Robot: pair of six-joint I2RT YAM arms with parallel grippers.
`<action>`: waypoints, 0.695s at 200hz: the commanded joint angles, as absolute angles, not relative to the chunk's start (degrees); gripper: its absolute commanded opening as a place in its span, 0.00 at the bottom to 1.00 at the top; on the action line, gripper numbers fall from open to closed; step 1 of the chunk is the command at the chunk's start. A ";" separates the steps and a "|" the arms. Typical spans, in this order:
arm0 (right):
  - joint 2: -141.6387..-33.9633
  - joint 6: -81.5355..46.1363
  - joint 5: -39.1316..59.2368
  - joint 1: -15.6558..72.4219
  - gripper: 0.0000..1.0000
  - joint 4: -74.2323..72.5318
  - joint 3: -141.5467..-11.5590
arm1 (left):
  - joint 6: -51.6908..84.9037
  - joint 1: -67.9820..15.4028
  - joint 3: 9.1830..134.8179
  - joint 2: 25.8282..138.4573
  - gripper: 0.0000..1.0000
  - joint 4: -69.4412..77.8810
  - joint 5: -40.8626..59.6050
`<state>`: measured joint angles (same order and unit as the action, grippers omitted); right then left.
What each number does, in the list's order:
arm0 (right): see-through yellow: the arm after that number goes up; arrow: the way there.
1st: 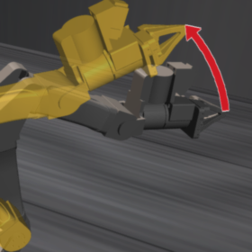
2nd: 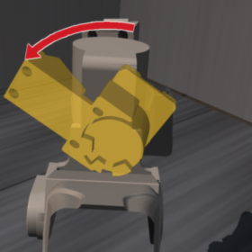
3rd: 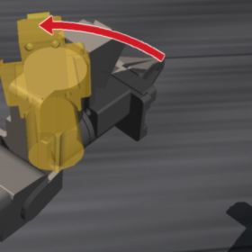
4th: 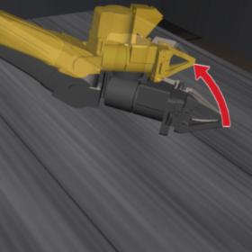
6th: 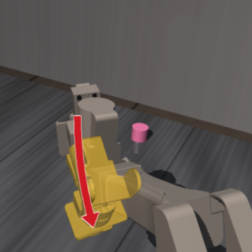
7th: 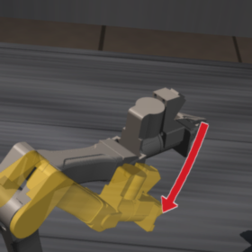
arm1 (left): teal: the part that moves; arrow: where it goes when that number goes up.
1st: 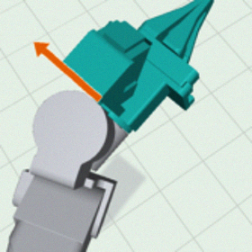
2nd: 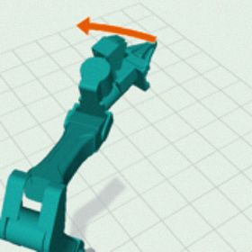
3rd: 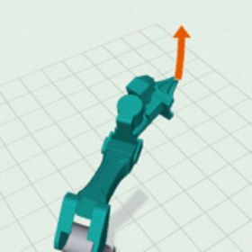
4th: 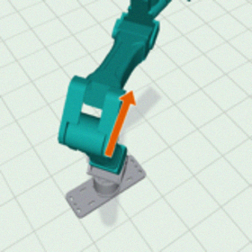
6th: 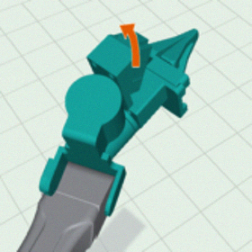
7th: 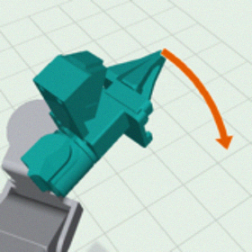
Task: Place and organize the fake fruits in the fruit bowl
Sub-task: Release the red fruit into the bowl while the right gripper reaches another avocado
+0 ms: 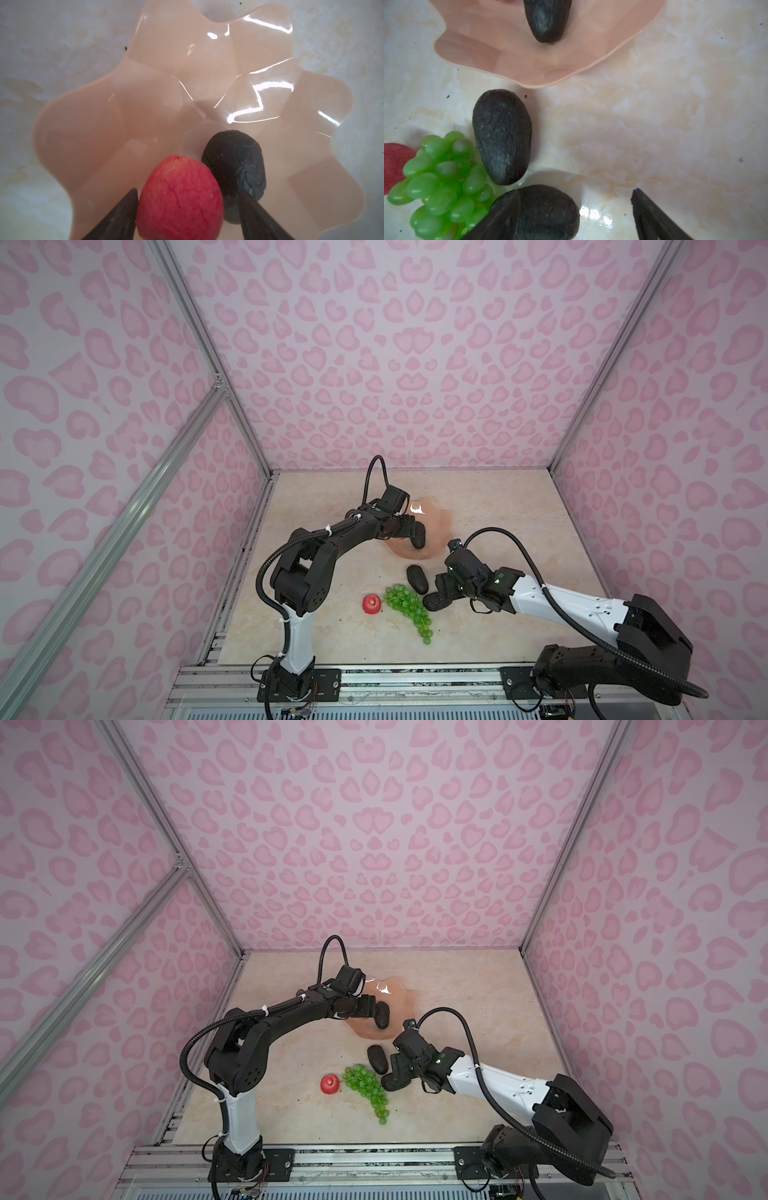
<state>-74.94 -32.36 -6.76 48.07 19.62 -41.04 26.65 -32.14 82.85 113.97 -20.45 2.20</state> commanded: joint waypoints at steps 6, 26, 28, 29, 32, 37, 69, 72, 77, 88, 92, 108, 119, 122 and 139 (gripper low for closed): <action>-71.84 -33.11 -6.05 50.58 0.85 20.09 -38.82 | 27.68 -31.64 82.20 111.59 0.78 -19.48 2.44; -69.84 -34.54 -5.30 52.65 0.85 21.61 -37.73 | 28.12 -31.25 81.50 108.93 0.78 -18.06 1.71; -69.75 -34.78 -5.21 52.80 0.85 21.79 -37.60 | 28.12 -31.15 81.44 108.60 0.78 -18.07 1.59; -69.67 -35.02 -5.15 53.01 0.85 21.91 -37.61 | 28.12 -31.13 81.41 108.48 0.78 -17.96 1.54; -69.58 -35.23 -5.11 53.18 0.85 21.96 -37.48 | 28.19 -31.05 81.27 107.98 0.78 -17.64 1.39; -69.39 -35.72 -4.94 53.56 0.85 22.05 -37.18 | 28.13 -31.00 80.86 107.19 0.78 -17.09 1.13; -70.57 -38.28 -2.94 54.21 0.85 19.83 -36.48 | 27.91 -30.33 78.05 100.51 0.78 -13.95 -2.25; -70.92 -38.27 -2.64 54.18 0.85 19.58 -36.55 | 27.80 -30.26 77.62 99.80 0.78 -13.59 -2.65; -71.44 -38.30 -2.09 54.23 0.85 19.16 -36.65 | 27.65 -30.16 77.44 98.36 0.78 -13.17 -3.50; -72.81 -38.02 -0.75 54.19 0.86 17.98 -36.65 | 27.11 -29.98 74.22 95.15 0.78 -11.87 -5.36; -73.31 -37.91 -0.29 54.17 0.86 17.66 -36.75 | 26.87 -29.89 73.35 93.80 0.79 -11.38 -6.10; -75.70 -37.52 1.13 54.12 0.86 17.01 -37.32 | 26.00 -29.38 69.89 88.65 0.80 -9.58 -8.90; -77.18 -37.23 2.01 54.01 0.86 16.94 -38.03 | 25.61 -28.90 67.64 85.26 0.81 -8.87 -10.58; -77.56 -37.19 2.21 53.99 0.86 16.94 -38.25 | 25.54 -28.79 66.99 84.39 0.81 -8.78 -10.96; -79.48 -36.94 2.92 53.88 0.86 16.83 -39.23 | 25.15 -28.01 63.92 80.20 0.83 -8.36 -12.50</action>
